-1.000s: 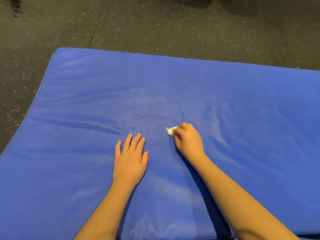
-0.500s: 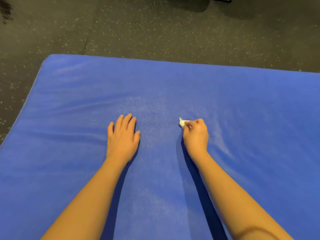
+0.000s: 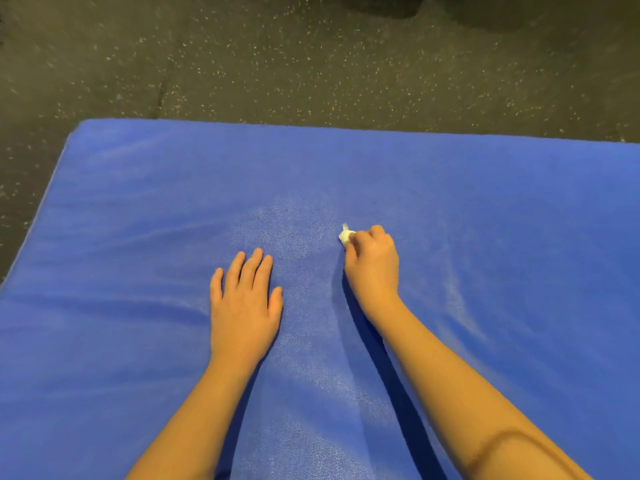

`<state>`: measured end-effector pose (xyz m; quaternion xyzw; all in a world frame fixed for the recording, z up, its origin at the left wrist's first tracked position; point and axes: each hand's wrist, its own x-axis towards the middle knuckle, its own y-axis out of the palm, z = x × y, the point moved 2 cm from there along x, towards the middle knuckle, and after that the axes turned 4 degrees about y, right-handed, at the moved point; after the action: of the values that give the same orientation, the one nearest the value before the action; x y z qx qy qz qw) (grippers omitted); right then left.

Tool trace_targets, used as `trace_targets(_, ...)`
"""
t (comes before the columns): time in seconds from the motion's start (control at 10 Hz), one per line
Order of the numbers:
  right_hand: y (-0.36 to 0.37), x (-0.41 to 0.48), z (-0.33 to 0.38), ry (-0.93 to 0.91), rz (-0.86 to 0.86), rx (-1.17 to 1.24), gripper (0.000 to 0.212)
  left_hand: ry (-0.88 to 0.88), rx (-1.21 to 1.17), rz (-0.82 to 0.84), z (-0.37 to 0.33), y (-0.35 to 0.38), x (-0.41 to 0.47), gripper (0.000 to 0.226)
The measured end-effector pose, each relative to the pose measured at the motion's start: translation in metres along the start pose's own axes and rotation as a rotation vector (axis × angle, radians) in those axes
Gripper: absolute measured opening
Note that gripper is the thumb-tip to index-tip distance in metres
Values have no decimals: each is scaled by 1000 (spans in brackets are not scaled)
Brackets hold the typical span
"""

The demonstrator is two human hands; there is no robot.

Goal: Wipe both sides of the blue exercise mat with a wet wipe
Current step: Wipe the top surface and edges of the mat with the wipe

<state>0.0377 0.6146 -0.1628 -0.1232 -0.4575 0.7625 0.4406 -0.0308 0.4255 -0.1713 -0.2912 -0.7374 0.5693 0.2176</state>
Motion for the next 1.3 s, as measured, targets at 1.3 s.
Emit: trace_targets(1.3,37,116,-9,-88,-26,-7,14,-35,-17,-146,5,6,56,52)
